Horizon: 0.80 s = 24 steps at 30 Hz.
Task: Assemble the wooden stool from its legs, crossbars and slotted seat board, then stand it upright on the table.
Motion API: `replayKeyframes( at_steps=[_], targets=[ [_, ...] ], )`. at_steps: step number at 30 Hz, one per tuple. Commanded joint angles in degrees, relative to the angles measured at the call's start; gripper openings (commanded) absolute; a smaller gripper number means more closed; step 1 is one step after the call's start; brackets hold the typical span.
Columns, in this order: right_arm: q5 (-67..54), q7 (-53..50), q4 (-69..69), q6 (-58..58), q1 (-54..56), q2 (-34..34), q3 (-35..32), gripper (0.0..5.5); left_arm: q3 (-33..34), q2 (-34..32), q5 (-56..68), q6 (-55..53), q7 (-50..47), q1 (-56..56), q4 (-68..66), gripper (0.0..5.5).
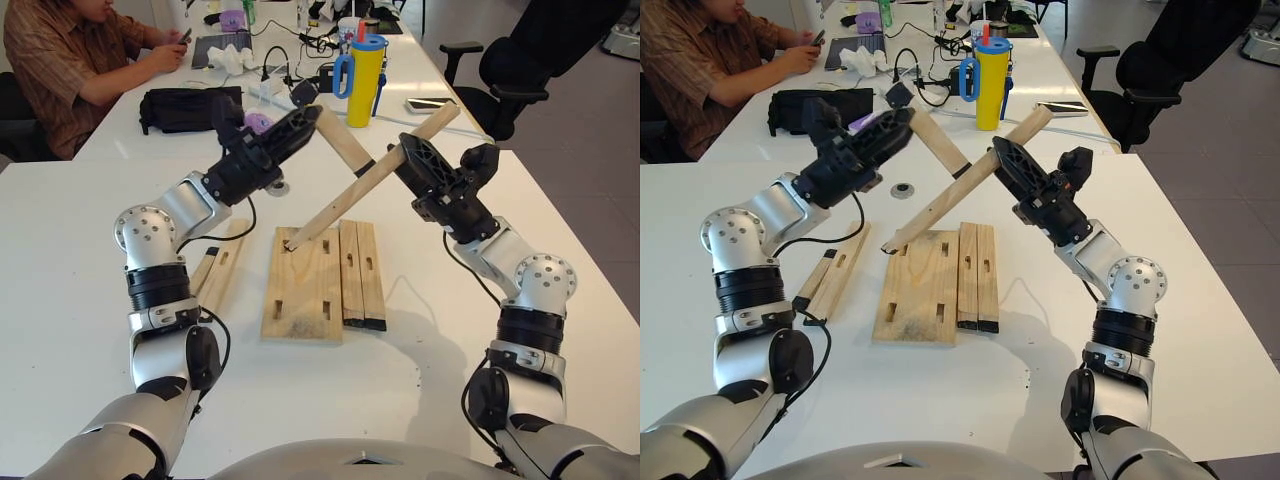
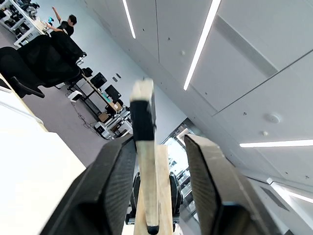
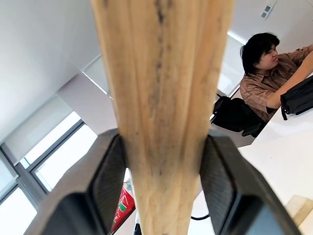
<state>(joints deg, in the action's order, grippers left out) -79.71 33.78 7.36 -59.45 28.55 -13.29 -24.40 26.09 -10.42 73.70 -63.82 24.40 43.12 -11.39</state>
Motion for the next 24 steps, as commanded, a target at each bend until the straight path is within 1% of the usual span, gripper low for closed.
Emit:
replayKeyframes(
  at_steps=[1,3,4,5,6,7,10,12,14,17,19,22,24],
  targets=[
    [0.27,-0.1,-1.03,1.6,-1.11,-1.75,-1.47,2.05,-1.18,-7.27,-0.1,-3.24,2.66,-3.79,5.42,2.46],
    [5.28,3.78,-5.61,6.67,-3.98,-2.4,-0.72,2.05,-6.05,-14.68,-6.73,-2.92,8.23,-9.78,9.9,2.74],
    [5.49,4.78,-6.18,5.93,-5.08,-3.46,-0.45,2.05,-10.26,-19.03,-12.02,-0.17,11.96,-13.05,12.01,2.84],
    [3.52,5.42,-4.9,4.42,-5.36,-4.4,-1.48,2.05,-14.23,-22.71,-16.77,3.21,15.95,-16.01,13.83,3.0],
    [1.2,6.21,-3.65,2.45,-5.62,-5.5,-2.4,2.05,-17.88,-25.73,-20.85,6.9,20.4,-18.85,15.97,3.03],
    [0.21,7.09,-2.88,1.6,-5.72,-6.41,-3.01,2.05,-20.5,-27.75,-23.55,9.43,24.04,-20.9,17.55,3.03],
    [2.94,9.72,-0.24,2.5,-4.61,-9.23,-3.05,2.05,-29.89,-31.78,-33.25,19.87,32.59,-25.99,24.37,3.03],
    [5.51,11.34,2.21,2.96,-3.67,-10.94,-1.99,2.05,-36.81,-32.72,-41.13,28.88,36.56,-27.92,28.17,3.03],
    [9.5,13.16,3.95,4.97,-3.21,-12.02,-0.05,2.05,-43.3,-32.91,-49.13,38.54,39.93,-29.15,29.14,3.03],
    [15.06,17.26,6.18,7.03,-2.56,-12.87,3.99,2.05,-49.9,-31.5,-58.54,51.02,42.72,-29.79,24.14,3.03],
    [17.72,19.85,7.06,7.89,-1.99,-12.63,6.48,2.05,-52.12,-30.5,-63.66,57.57,42.14,-29.64,20.28,3.03],
    [19.93,25.07,6.5,9.15,-1.9,-11.98,9.39,2.05,-53.35,-28.64,-70.68,65.92,38.62,-28.5,14.6,3.03],
    [21.49,29.02,5.83,10.41,-1.96,-11.77,11.54,2.05,-54.17,-27.99,-74.14,68.5,36.91,-29.29,12.15,3.03]
  ],
)
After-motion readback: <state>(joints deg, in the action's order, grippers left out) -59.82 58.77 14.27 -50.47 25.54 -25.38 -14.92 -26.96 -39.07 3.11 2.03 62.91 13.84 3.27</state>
